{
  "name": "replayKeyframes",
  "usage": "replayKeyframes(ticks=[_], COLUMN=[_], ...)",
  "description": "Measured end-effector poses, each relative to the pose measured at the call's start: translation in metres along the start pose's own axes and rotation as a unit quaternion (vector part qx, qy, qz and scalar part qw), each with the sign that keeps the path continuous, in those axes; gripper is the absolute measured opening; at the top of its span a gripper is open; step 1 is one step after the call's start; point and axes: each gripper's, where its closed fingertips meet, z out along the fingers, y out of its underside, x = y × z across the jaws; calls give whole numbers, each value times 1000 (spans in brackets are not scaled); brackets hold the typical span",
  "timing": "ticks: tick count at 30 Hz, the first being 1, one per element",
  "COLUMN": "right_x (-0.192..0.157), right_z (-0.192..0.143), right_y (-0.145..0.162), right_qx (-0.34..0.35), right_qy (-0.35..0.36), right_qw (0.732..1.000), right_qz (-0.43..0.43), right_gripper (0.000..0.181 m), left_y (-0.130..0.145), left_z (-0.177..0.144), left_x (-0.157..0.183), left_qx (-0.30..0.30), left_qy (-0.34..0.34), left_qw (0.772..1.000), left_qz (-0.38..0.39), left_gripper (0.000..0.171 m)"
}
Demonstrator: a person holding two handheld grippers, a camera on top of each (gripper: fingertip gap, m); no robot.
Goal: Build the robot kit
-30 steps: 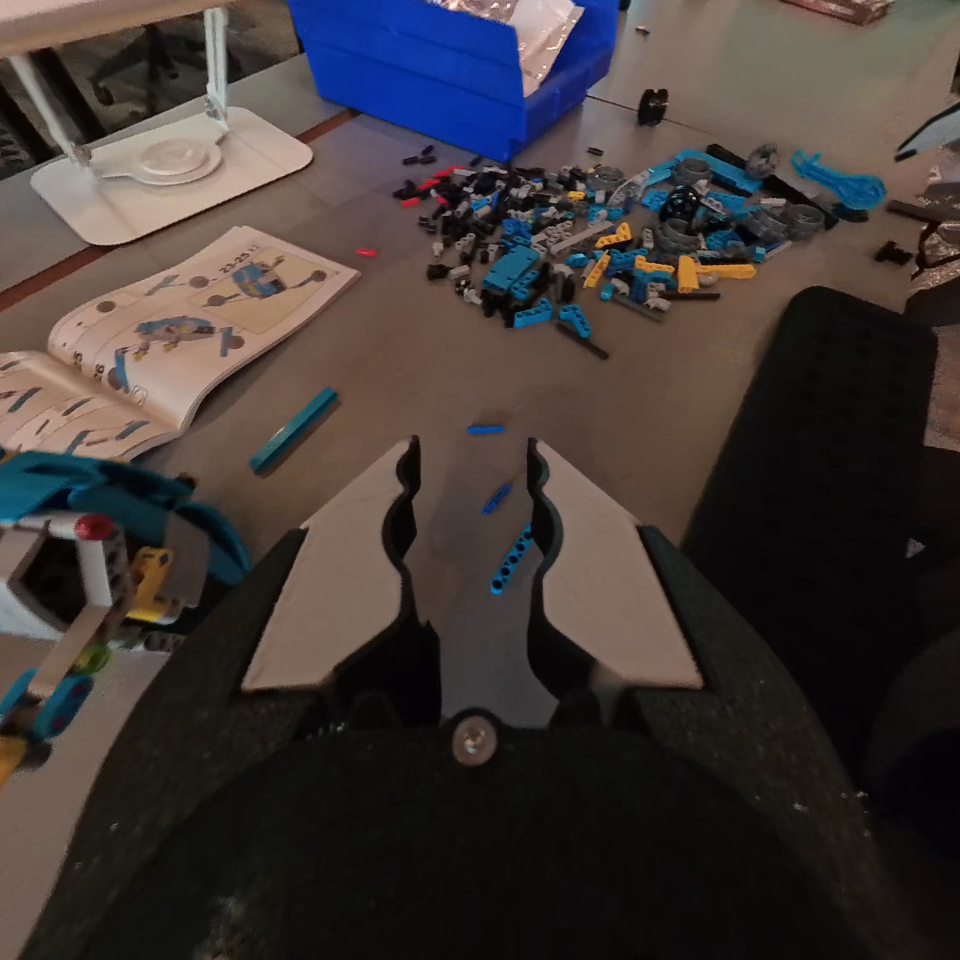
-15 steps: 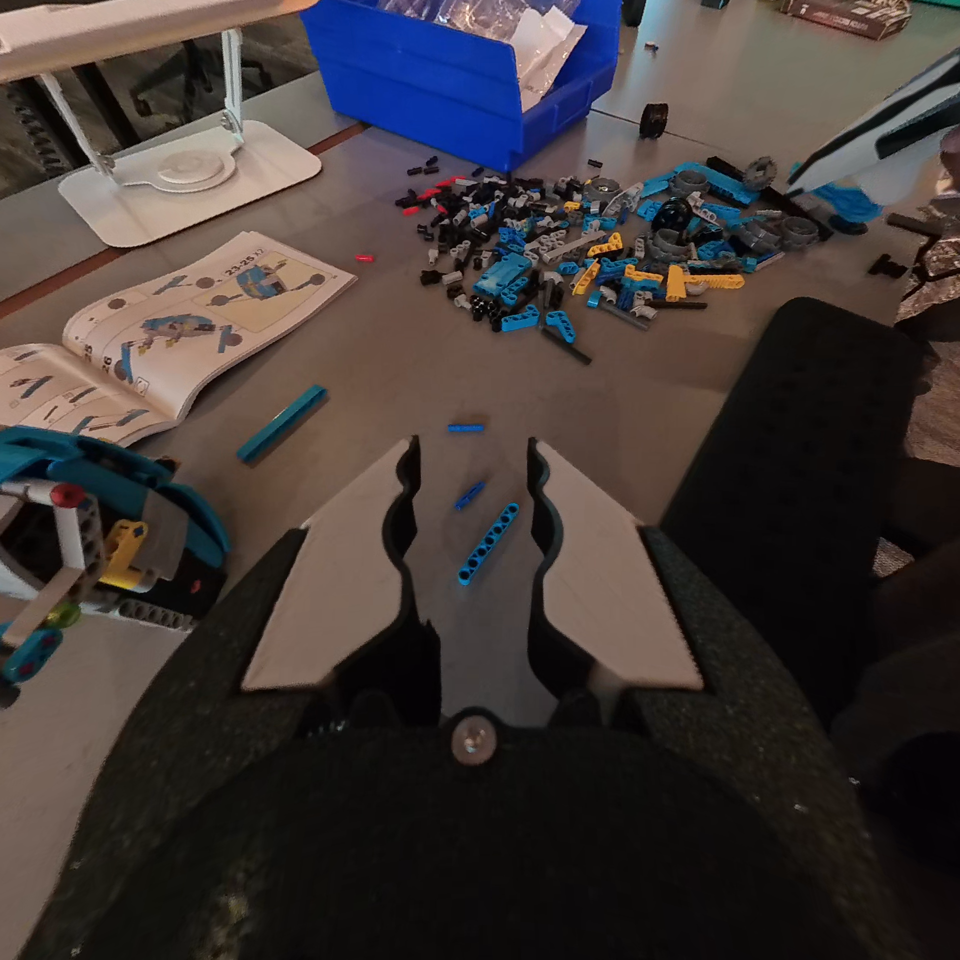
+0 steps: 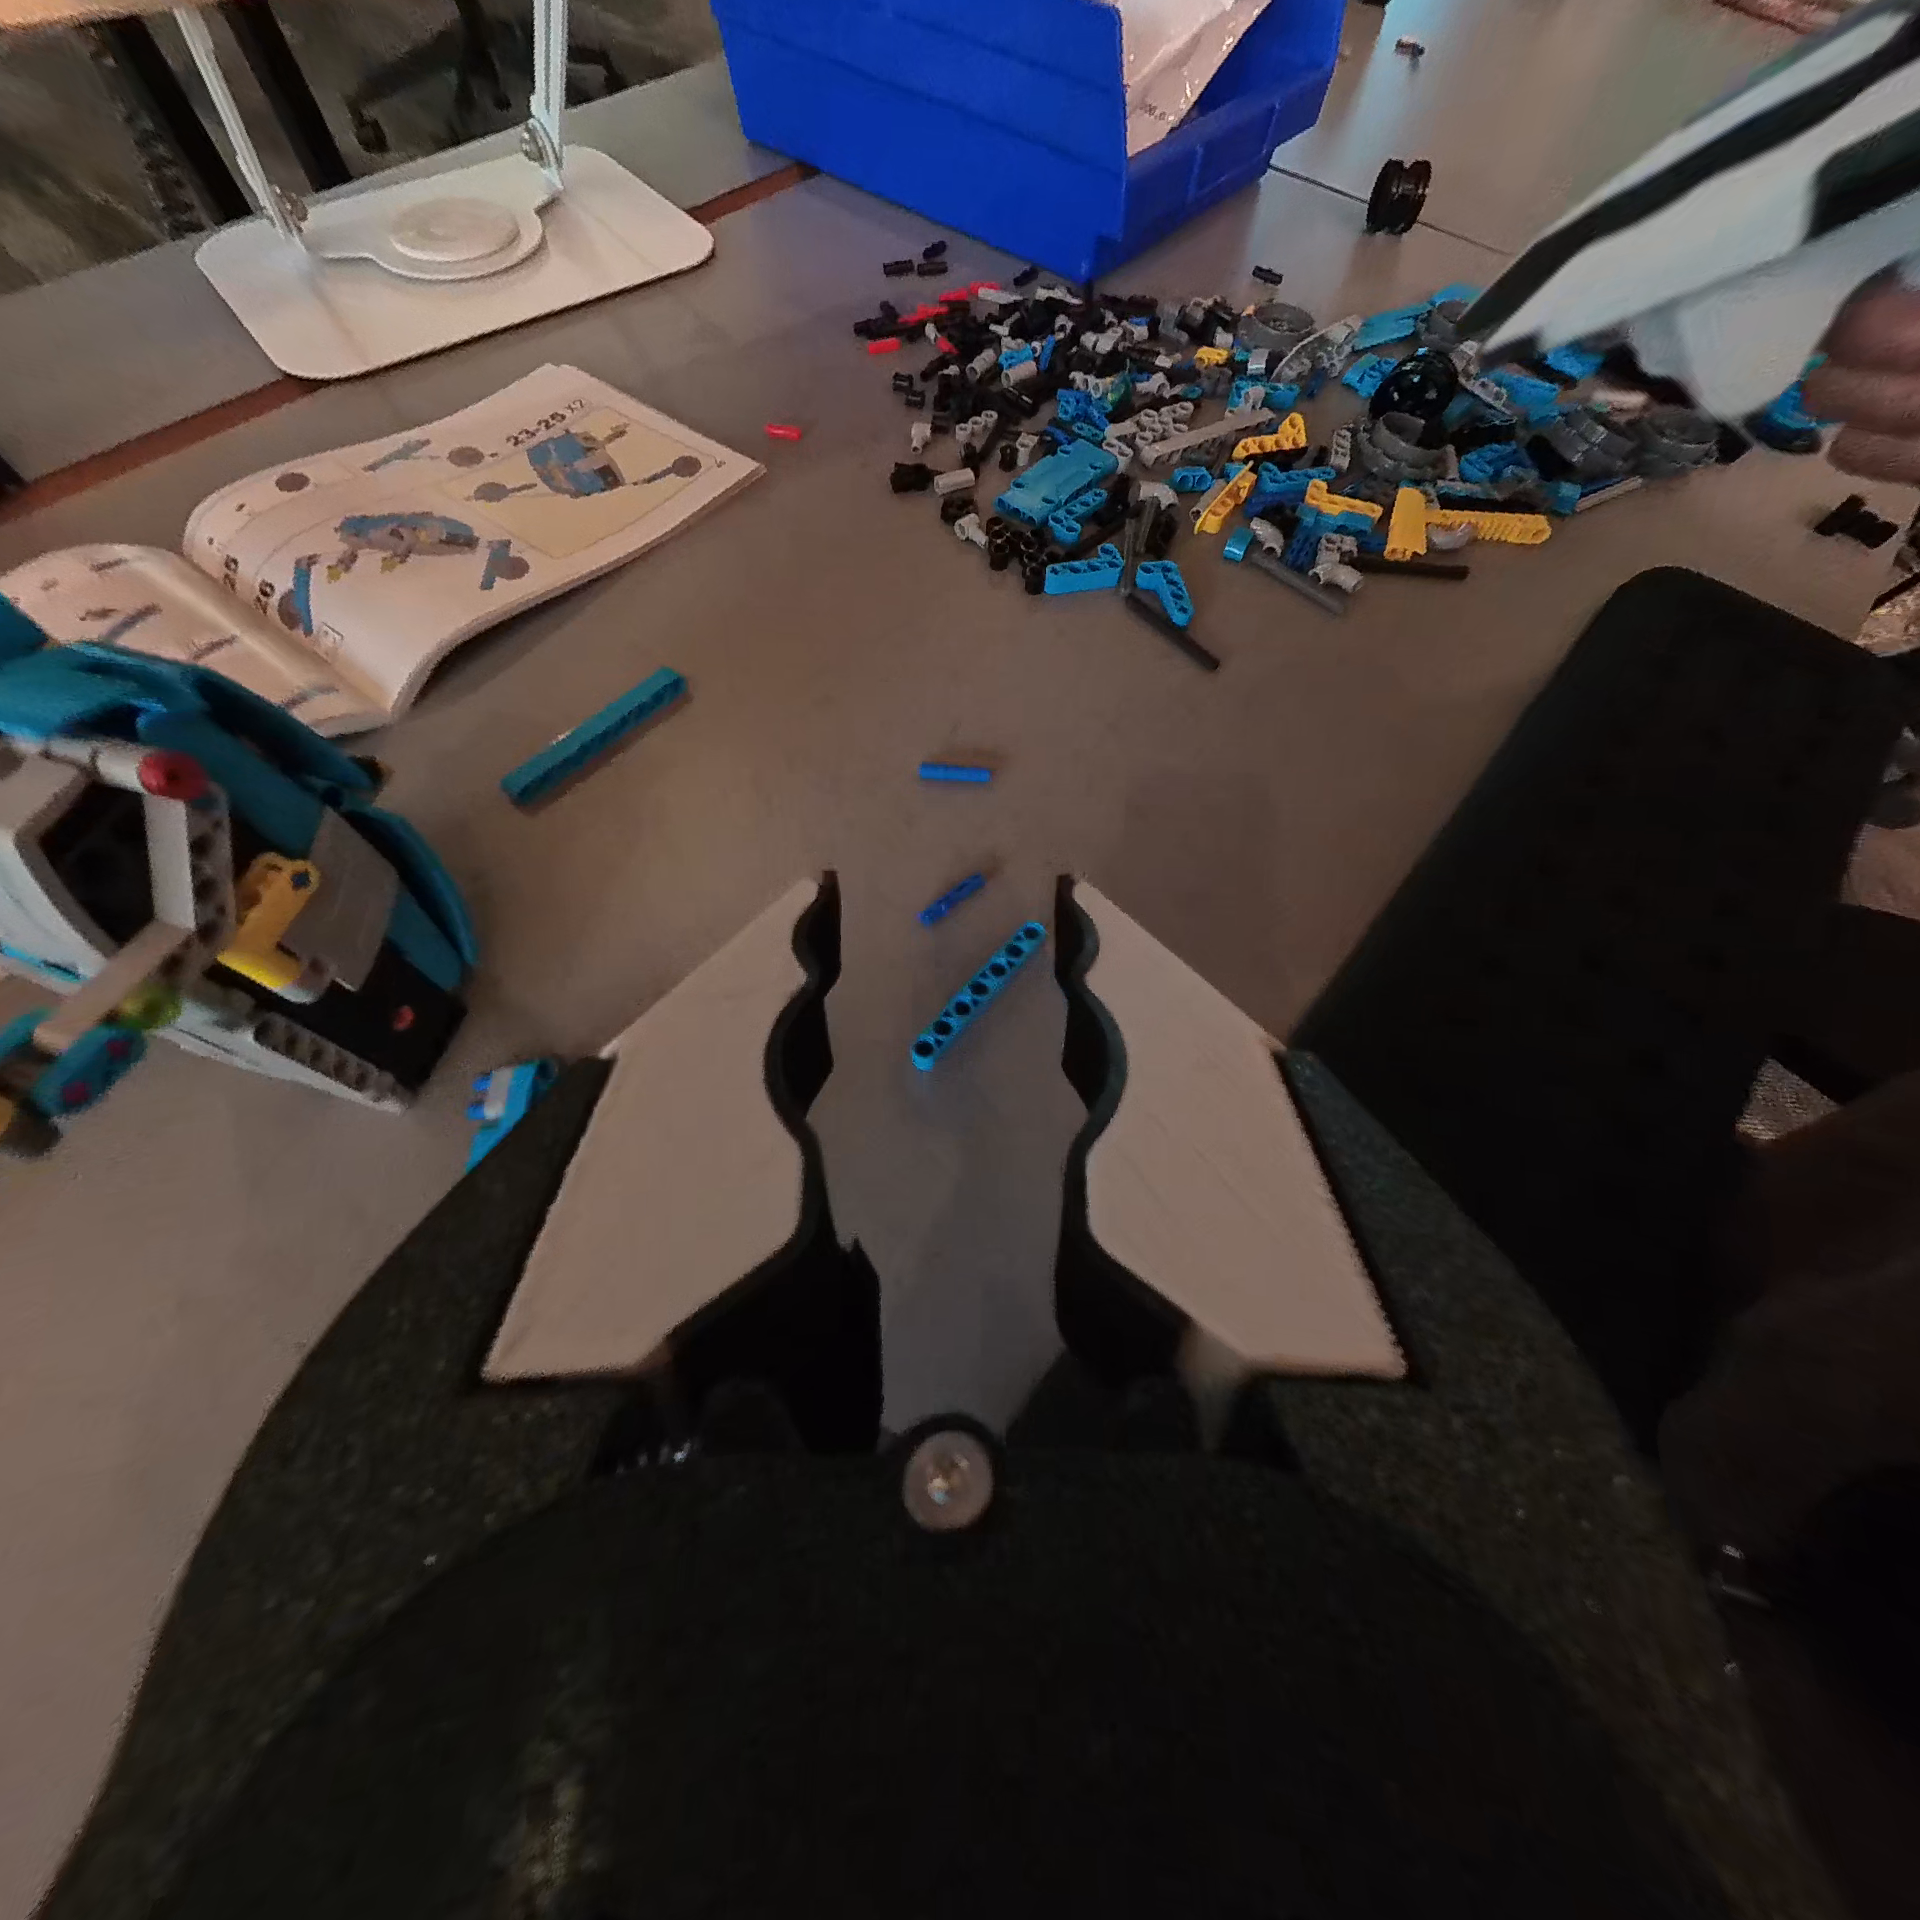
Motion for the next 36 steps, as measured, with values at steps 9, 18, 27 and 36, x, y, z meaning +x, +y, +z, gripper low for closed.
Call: replayKeyframes(ticks=[9,18,27,36], right_x=[-31,-37,4,48], right_z=[-14,-51,-76,-50], right_y=[19,63,67,73], right_qx=[-22,-17,-11,-21], right_qy=[36,120,183,212], right_qw=[999,993,982,975], right_qz=[-12,13,43,65], right_gripper=[20,19,19,19], left_y=[13,37,35,31], left_z=[-49,-79,-57,-24], left_x=[15,28,47,17], left_qx=[11,43,29,-14], left_qy=[-22,-40,-16,-22], left_qw=[999,998,999,1000], left_qz=[30,-14,-19,-7], left_gripper=[42,41,42,42])
